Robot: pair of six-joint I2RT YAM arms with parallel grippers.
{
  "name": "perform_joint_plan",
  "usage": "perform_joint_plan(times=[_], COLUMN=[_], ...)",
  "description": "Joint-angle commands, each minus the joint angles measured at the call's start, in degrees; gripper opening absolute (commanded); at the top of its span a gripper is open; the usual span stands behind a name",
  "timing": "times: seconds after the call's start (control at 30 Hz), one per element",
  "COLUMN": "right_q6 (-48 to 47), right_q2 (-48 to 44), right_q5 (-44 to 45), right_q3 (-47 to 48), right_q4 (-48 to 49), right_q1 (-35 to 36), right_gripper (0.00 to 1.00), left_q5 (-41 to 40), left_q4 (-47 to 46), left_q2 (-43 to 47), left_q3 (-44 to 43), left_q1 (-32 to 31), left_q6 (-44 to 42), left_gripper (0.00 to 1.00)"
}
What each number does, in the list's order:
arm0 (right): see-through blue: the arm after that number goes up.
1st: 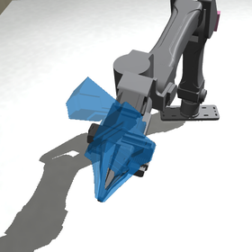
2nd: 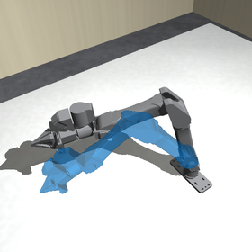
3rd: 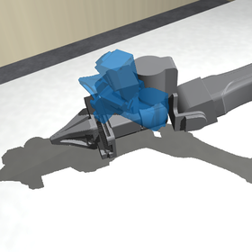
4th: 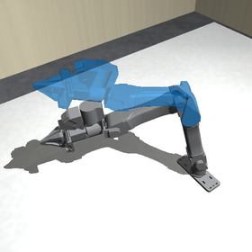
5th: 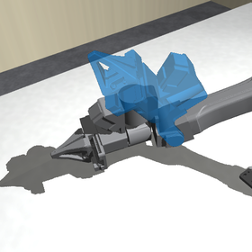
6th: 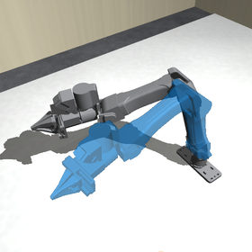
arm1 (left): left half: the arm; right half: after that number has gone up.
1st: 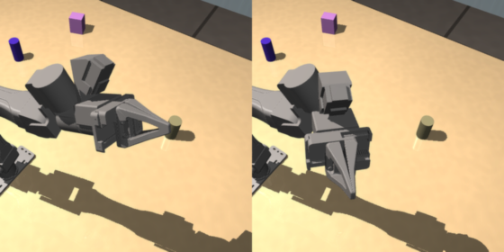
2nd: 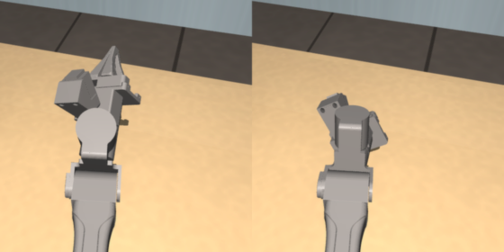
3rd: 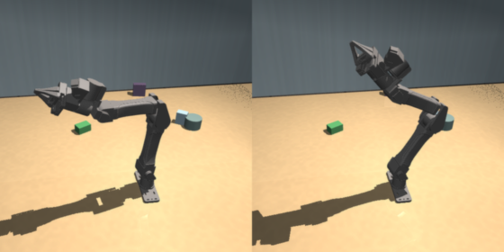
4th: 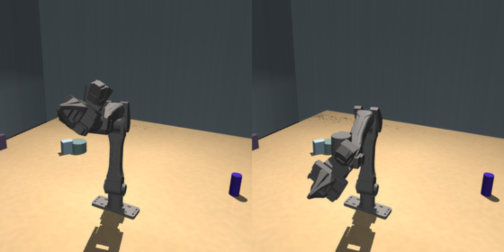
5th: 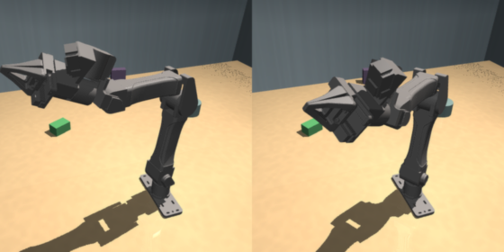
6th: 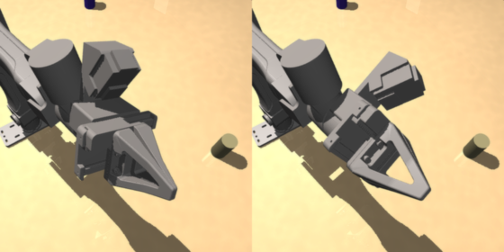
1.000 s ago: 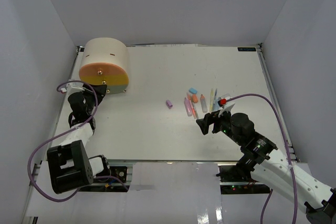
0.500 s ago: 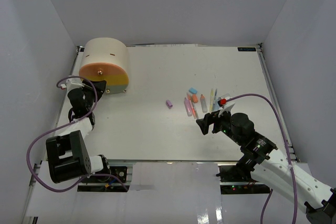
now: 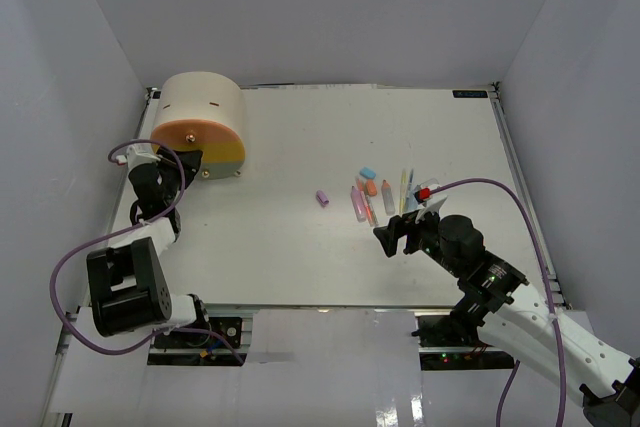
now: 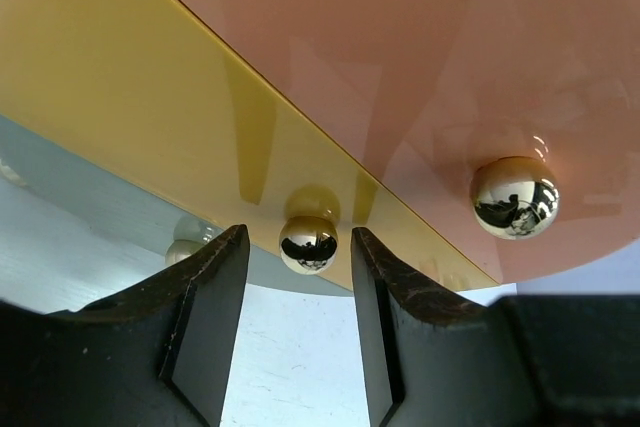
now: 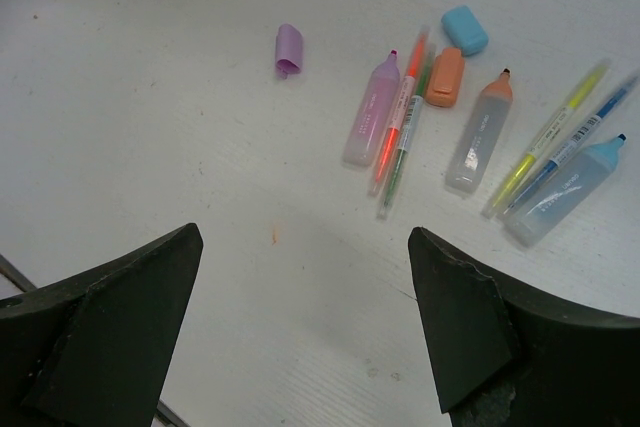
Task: Sort the stationery into containers
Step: Open the drawer in the storage box.
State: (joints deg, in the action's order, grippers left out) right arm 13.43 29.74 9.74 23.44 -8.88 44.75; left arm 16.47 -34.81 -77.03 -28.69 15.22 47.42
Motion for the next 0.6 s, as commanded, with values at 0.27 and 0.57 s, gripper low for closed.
perform_joint_plan(times=[0.27, 0.57], right_q6=[-0.16, -0.07], right_q2=[-0.12, -0.29], right_q5=[0.90, 0.90], right_q3=[-0.59, -0.59], right_q4=[2.73, 2.82], right_q1=[0.25, 0.25], right_gripper=[0.90, 0.90], left_q5=[1.64, 1.20], left_q4=[-1.93, -0.35], left_q2=[-0.40, 1.53], left_q3=[-2.16, -0.76], left_q1=[0.25, 0.25], left_q6=[-0.31, -0.75], left_gripper=[0.49, 0.30])
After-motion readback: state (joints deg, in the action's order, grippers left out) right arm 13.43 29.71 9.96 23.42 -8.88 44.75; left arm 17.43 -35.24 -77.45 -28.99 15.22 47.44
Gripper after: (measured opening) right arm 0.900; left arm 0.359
